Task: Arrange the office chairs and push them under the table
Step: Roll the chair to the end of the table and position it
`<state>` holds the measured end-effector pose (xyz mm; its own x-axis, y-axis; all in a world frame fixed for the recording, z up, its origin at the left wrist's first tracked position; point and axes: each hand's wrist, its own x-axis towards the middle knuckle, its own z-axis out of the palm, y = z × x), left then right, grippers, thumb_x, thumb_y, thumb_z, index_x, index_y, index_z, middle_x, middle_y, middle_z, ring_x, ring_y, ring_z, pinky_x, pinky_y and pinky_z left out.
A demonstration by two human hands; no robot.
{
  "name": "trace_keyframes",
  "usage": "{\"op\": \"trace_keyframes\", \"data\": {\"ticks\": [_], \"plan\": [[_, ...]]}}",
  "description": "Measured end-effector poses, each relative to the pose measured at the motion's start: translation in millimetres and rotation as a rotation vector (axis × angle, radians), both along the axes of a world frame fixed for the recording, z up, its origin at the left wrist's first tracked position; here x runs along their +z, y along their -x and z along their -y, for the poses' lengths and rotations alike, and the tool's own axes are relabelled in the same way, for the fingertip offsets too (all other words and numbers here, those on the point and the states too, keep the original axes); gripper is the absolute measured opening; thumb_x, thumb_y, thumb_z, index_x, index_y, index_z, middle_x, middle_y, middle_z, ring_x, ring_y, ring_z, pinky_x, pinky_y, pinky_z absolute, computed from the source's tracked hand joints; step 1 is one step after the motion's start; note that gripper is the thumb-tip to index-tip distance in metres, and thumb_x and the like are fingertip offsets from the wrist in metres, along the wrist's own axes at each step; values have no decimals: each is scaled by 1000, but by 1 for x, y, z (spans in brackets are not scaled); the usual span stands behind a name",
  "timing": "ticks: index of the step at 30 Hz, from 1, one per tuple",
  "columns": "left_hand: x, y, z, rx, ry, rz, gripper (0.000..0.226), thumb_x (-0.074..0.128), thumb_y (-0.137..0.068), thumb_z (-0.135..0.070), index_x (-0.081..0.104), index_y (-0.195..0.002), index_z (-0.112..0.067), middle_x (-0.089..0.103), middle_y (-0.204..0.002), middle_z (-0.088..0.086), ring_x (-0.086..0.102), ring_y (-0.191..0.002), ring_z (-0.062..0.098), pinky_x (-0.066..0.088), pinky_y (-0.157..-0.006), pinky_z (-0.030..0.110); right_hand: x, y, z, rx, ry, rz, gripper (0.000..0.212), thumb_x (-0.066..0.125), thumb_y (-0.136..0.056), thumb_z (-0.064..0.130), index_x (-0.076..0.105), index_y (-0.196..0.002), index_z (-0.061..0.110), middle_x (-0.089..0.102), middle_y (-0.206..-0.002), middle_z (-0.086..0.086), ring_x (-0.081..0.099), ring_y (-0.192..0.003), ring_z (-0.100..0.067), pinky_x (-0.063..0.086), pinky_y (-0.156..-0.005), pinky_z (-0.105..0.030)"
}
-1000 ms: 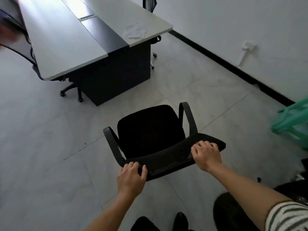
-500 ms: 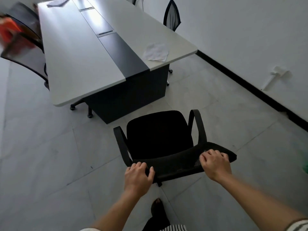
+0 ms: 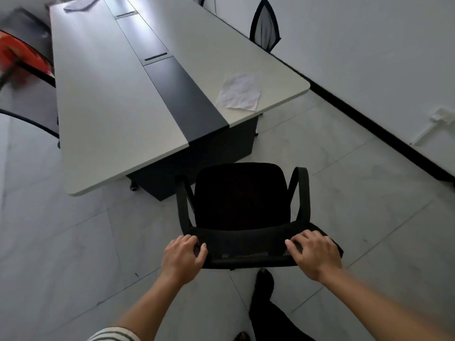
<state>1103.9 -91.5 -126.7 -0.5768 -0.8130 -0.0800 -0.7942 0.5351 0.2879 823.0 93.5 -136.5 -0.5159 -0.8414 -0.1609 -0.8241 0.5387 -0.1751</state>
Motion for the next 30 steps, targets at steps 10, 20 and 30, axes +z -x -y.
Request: {"op": "trace_keyframes", "data": {"ticks": [10,20,30], "plan": [[0,46,102,-4,23,19,38,34,-81,-50,58,-74,-22,59,-72,-7,54,-69,14,40,-65,28,2,41,99,-21,-27,31,61,19,-82,61,67,-104,31,65,-105,9,57,-101,-15,42,-89,-34],[4,58,159,-57,-31,19,32,41,-85,-49,60,-79,-24,59,-77,-9,52,-72,10,42,-73,27,5,48,150,-103,-78,42,43,31,-88,48,64,-109,31,64,-112,8,54,-105,-14,38,-93,-34],[4,60,224,-133,-131,194,55,32,-83,-62,60,-114,-27,59,-115,-4,51,-110,17,40,-93,37,7,40,156,-667,76,159,45,47,-87,55,62,-116,25,61,-118,-8,53,-111,-29,41,-94,-43]]}}
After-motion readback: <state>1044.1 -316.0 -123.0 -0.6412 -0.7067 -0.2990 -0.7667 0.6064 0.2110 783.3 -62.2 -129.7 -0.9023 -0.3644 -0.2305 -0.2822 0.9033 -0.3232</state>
